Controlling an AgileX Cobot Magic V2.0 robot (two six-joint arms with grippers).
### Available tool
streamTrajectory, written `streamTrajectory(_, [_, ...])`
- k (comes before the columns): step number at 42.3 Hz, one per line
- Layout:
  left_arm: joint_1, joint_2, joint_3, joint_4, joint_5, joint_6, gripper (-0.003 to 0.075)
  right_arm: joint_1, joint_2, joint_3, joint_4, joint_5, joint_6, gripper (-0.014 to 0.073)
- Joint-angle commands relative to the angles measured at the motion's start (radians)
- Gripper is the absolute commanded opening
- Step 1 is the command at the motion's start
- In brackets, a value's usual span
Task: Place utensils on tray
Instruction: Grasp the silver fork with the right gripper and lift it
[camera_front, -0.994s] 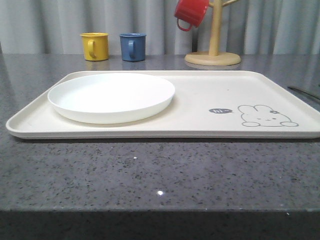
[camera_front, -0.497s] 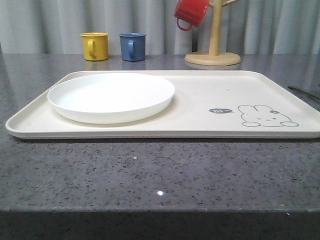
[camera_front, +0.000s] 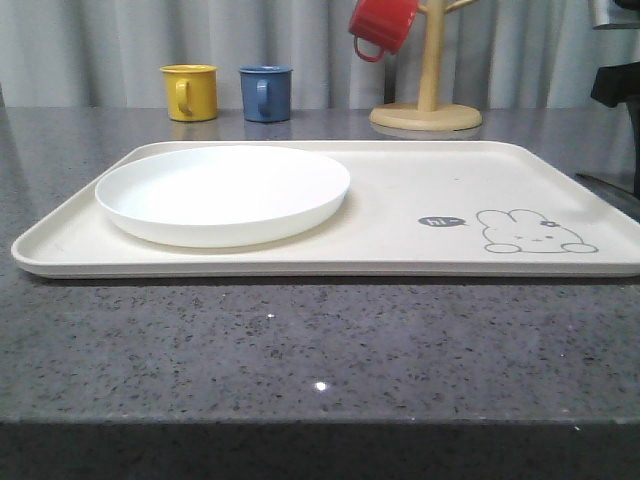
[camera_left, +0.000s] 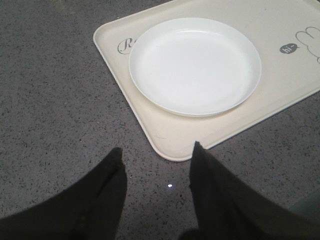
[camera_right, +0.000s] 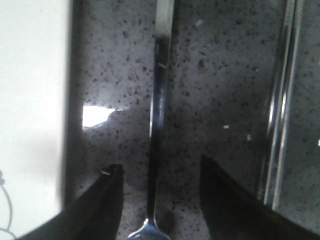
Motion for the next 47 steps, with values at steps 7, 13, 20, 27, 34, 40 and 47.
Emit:
streamTrajectory(7, [-0.007, 0.000, -0.025, -0.005, -0.073, -0.010, 0.0302, 0.002, -0.021, -0.032, -0.006, -0.027, 0.003, 0.0317])
streamTrajectory(13, [-0.007, 0.000, -0.025, -0.005, -0.073, -0.010, 0.0302, 0.002, -0.021, -0.032, -0.006, -0.018, 0.000, 0.0248])
streamTrajectory(20, [-0.007, 0.000, -0.025, -0.005, -0.073, -0.010, 0.0302, 0.002, -0.018, -0.032, -0.006, -0.020, -0.001, 0.0247])
streamTrajectory(27, [-0.007, 0.000, -0.025, -0.005, -0.073, -0.010, 0.0302, 0.002, -0.008, -0.032, -0.006, -0.029, -0.001, 0.0247])
streamTrajectory(34, [-0.007, 0.000, -0.025, -0.005, -0.073, -0.010, 0.0302, 0.002, 0.002, -0.032, -0.006, -0.029, -0.002, 0.0228])
streamTrajectory(40, [-0.007, 0.000, -0.025, -0.005, -0.073, -0.010, 0.0302, 0.002, 0.000, -0.032, -0.006, -0.020, -0.002, 0.0112])
streamTrajectory(47, [-0.007, 0.000, -0.025, -0.005, -0.073, -0.010, 0.0302, 0.002, 0.000, -0.032, -0.006, -0.020, -0.003, 0.0029])
